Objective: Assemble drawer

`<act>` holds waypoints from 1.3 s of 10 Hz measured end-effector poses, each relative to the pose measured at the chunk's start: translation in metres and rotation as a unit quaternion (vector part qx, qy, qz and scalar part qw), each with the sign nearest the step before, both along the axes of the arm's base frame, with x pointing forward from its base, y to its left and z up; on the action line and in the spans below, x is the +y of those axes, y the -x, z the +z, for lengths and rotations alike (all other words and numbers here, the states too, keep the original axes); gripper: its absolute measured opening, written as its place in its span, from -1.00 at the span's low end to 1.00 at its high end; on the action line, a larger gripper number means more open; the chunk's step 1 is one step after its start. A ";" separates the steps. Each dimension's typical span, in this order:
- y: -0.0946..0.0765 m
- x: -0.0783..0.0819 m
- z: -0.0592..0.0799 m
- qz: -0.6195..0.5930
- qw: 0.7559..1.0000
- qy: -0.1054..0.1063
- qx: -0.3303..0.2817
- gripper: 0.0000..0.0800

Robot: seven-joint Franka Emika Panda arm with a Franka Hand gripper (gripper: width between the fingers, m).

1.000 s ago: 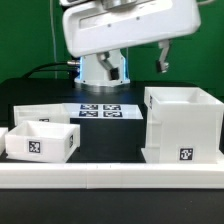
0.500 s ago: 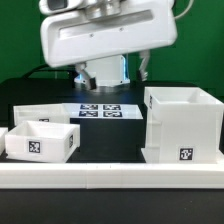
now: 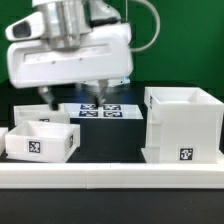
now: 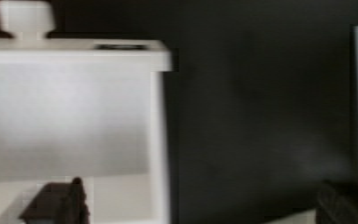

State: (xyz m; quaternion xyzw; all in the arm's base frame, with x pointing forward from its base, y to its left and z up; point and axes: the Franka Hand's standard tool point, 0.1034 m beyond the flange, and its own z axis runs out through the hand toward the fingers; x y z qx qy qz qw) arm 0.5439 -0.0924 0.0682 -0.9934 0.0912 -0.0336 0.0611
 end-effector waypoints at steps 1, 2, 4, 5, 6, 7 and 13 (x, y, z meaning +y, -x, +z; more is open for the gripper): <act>-0.001 0.003 0.002 -0.001 1.000 -0.002 0.001 0.62; -0.002 0.004 0.002 0.000 1.000 -0.002 0.000 0.62; -0.001 0.003 0.001 -0.001 1.000 -0.002 0.001 0.62; 0.001 0.003 -0.002 -0.010 1.000 -0.003 0.006 0.62; 0.007 0.002 -0.013 -0.037 0.999 -0.002 0.022 0.62; 0.011 0.004 -0.023 -0.038 0.999 0.006 0.034 0.62; 0.017 0.001 -0.060 -0.023 0.999 0.029 0.031 0.62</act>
Offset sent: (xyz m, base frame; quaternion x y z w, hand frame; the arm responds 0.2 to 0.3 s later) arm 0.0000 0.0000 0.0000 0.0000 0.0000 0.0000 1.0000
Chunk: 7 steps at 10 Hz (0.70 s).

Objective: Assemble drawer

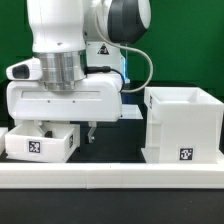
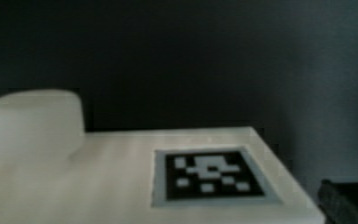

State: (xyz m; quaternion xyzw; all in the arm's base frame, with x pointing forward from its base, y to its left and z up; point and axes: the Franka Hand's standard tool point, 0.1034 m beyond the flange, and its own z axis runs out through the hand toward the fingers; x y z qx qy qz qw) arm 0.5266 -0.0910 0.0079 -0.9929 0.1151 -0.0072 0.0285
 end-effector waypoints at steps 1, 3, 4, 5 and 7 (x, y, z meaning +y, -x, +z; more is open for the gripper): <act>0.000 0.000 -0.002 0.002 1.000 0.001 -0.001 0.62; 0.000 -0.004 -0.002 0.009 1.000 0.005 -0.006 0.62; 0.000 -0.003 -0.003 0.009 1.000 0.006 -0.007 0.62; 0.000 -0.002 -0.003 0.011 1.000 0.006 -0.006 0.32; 0.000 0.000 -0.003 0.013 1.000 0.006 -0.006 -0.14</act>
Offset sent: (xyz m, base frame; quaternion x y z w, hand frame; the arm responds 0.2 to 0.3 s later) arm 0.0014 -0.0019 -0.0169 -0.0048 0.0293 -0.0089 0.9995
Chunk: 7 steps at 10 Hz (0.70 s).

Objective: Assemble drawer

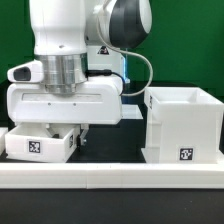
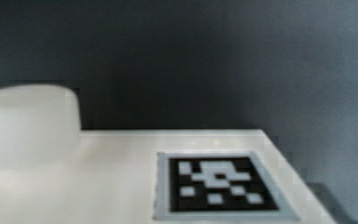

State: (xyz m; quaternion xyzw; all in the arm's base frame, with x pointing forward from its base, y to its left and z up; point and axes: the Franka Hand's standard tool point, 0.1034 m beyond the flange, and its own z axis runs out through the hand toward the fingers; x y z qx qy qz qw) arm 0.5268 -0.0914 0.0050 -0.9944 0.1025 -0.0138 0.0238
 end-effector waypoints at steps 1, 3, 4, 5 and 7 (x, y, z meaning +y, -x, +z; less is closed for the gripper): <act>0.000 0.000 0.000 0.000 1.000 0.000 0.000 -0.47; 0.000 0.001 0.000 0.001 1.000 0.000 0.000 -0.86; -0.001 0.001 0.000 0.001 1.000 0.000 -0.001 -0.90; -0.001 0.001 0.000 0.000 1.000 0.000 -0.001 -0.90; -0.001 0.001 0.000 0.000 1.000 0.000 -0.001 -0.90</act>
Offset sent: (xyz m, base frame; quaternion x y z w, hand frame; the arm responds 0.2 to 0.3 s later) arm 0.0000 0.0000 0.0000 0.0000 0.0000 0.0000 1.0000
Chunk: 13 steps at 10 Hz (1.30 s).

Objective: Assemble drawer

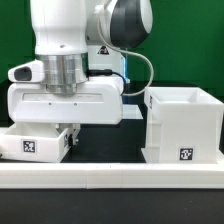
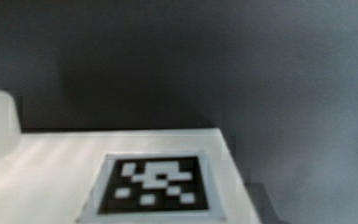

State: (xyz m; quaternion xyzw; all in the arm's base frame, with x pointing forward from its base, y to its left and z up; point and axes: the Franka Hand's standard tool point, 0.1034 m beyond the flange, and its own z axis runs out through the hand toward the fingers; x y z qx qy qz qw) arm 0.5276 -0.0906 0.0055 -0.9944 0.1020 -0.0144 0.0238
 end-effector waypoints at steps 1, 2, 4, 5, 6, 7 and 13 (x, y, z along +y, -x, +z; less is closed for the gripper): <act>0.000 0.000 0.000 0.000 1.000 0.000 0.000 -0.90; 0.000 0.003 0.003 0.006 1.000 -0.002 0.004 -0.90; -0.001 0.013 0.028 0.050 0.999 -0.017 0.012 -0.90; 0.000 0.015 0.033 0.071 0.997 -0.020 0.012 -0.90; 0.003 0.018 0.037 0.094 0.995 -0.026 0.019 -0.90; 0.003 0.019 0.040 0.110 0.993 -0.028 0.019 -0.90; 0.004 0.022 0.032 0.310 0.951 -0.001 0.005 -0.90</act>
Offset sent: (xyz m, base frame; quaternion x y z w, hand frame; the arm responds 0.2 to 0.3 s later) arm -0.0130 0.0135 0.0474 0.0088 -0.0611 -0.1180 0.9911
